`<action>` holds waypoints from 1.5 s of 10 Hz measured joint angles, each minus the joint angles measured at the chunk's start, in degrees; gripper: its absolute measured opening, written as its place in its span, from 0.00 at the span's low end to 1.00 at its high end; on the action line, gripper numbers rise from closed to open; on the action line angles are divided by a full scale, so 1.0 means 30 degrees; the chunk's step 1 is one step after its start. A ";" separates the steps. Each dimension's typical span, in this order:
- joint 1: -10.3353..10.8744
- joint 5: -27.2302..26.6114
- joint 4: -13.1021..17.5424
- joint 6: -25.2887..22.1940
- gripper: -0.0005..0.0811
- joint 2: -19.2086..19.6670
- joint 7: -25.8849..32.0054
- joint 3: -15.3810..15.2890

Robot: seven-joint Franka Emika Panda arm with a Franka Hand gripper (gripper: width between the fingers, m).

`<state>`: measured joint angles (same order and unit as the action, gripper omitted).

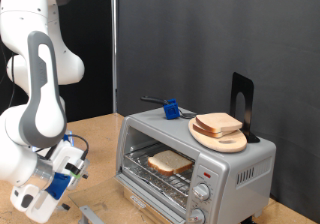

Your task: Make a piece of toast with the oven

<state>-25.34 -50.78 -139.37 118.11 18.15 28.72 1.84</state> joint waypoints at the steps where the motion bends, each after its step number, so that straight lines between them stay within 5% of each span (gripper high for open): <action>1: 0.0043 -0.0239 -0.0202 0.0053 0.99 -0.0012 0.0044 -0.0204; 4: 0.0044 -0.0448 -0.0546 -0.0417 0.99 -0.0255 0.0139 -0.0603; 9: -0.0834 -0.0201 -0.0601 -0.5281 0.99 -0.2357 0.0046 -0.0118; 15: -0.0654 -0.1790 -0.0860 -0.6203 0.99 -0.4576 -0.0902 -0.0740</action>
<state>-27.30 -56.15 -141.95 99.50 4.43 26.02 -0.38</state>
